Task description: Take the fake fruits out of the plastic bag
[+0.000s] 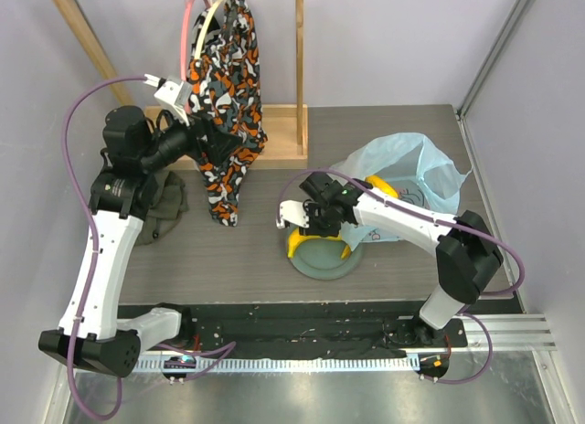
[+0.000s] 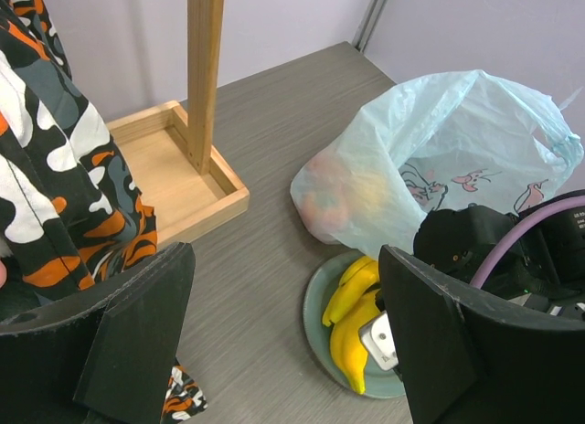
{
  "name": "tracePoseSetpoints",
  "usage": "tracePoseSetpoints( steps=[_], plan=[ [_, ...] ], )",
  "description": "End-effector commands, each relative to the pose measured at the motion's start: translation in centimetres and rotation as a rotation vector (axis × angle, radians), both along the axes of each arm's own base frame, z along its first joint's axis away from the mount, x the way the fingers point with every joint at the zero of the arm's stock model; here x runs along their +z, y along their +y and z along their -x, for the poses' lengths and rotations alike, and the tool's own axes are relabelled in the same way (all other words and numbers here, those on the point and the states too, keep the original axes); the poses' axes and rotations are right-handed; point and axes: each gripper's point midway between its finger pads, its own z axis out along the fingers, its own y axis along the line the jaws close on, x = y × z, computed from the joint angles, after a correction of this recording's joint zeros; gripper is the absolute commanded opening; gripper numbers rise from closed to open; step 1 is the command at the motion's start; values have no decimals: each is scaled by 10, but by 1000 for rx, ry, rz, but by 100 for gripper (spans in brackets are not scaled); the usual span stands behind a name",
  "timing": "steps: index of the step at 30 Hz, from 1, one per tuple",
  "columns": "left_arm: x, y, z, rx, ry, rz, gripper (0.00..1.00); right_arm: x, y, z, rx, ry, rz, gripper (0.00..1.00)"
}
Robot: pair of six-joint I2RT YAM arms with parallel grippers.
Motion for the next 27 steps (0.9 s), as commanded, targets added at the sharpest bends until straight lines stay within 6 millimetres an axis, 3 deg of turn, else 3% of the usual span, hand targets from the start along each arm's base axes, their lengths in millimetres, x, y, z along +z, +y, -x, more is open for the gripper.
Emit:
tracePoseSetpoints(
  steps=[1, 7, 9, 10, 13, 15, 19, 22, 25, 27],
  plan=[
    [14, -3, -1, -19, -46, 26, 86, 8, 3, -17, 27, -103, -2, 35],
    [13, -5, -5, -24, -37, 40, 86, 13, 4, -26, 7, -167, 21, 53],
    [14, -5, -6, -24, -38, 42, 86, 22, 4, -29, -10, -197, 18, 65],
    [14, -6, -6, -30, -37, 43, 86, 27, 5, -29, -16, -204, 12, 66],
    [15, -6, -7, -33, -39, 42, 86, 59, 7, -26, -50, -216, -20, 69],
    [14, -7, -7, -36, -38, 41, 86, 94, 6, -22, -73, -220, -66, 71],
    [13, -8, -7, -47, -32, 41, 86, 148, 1, 16, -23, -152, -177, 73],
    [8, -11, -8, -59, -16, 40, 85, 179, -22, 46, -10, -164, -259, 73],
    [0, -18, -12, -77, 10, 35, 85, 183, -48, 61, -105, -177, -293, 67],
    [-7, -23, -15, -93, 31, 26, 85, 166, -67, 63, -183, -169, -255, 60]
  ],
)
